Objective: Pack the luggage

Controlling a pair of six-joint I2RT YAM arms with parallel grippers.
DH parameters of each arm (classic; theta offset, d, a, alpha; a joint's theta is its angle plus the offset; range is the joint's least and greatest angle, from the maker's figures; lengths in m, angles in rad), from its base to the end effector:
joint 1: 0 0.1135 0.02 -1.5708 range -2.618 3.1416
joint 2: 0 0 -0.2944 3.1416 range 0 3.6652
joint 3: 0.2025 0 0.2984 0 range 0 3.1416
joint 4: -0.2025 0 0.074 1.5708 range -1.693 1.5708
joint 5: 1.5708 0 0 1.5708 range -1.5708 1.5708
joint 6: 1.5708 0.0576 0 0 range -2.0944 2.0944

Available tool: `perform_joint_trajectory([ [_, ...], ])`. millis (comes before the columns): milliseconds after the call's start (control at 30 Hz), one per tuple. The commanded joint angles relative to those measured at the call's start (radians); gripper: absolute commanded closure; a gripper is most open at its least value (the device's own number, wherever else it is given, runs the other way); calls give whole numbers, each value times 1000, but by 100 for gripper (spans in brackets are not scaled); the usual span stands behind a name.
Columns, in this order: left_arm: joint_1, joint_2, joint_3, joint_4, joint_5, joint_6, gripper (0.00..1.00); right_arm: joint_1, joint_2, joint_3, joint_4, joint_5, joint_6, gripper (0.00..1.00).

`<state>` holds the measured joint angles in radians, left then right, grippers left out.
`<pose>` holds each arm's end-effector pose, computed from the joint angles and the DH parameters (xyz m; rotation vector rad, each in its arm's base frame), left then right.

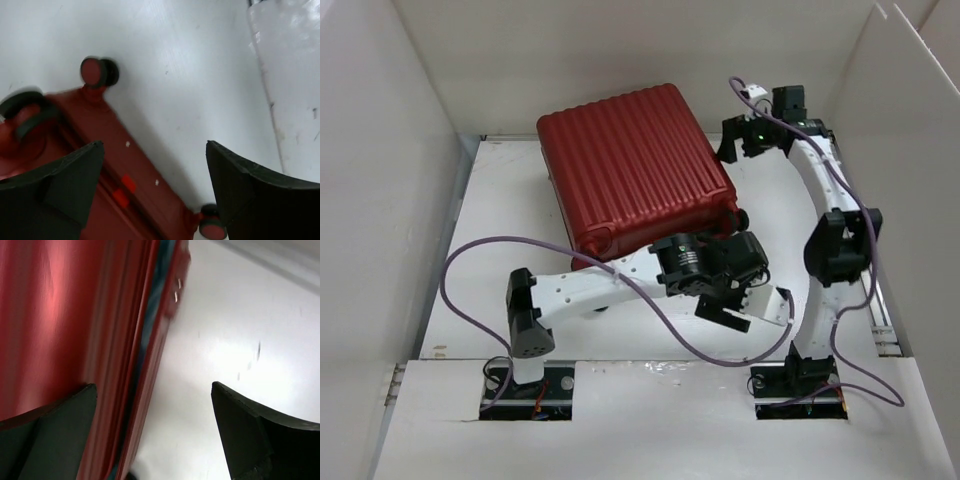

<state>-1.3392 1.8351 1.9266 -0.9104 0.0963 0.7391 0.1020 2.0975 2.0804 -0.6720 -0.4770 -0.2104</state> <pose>0.1030 -0.4609 0.3882 2.1107 1.1879 -0.3940 0.5523 0.0831 0.3434 -0.5907 2.1311 0.4772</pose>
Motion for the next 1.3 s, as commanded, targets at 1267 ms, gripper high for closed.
perform_joint_trajectory([
  [1267, 356, -701, -966, 223, -578, 1045, 0, -12, -913, -1189, 223, 14, 167, 0],
])
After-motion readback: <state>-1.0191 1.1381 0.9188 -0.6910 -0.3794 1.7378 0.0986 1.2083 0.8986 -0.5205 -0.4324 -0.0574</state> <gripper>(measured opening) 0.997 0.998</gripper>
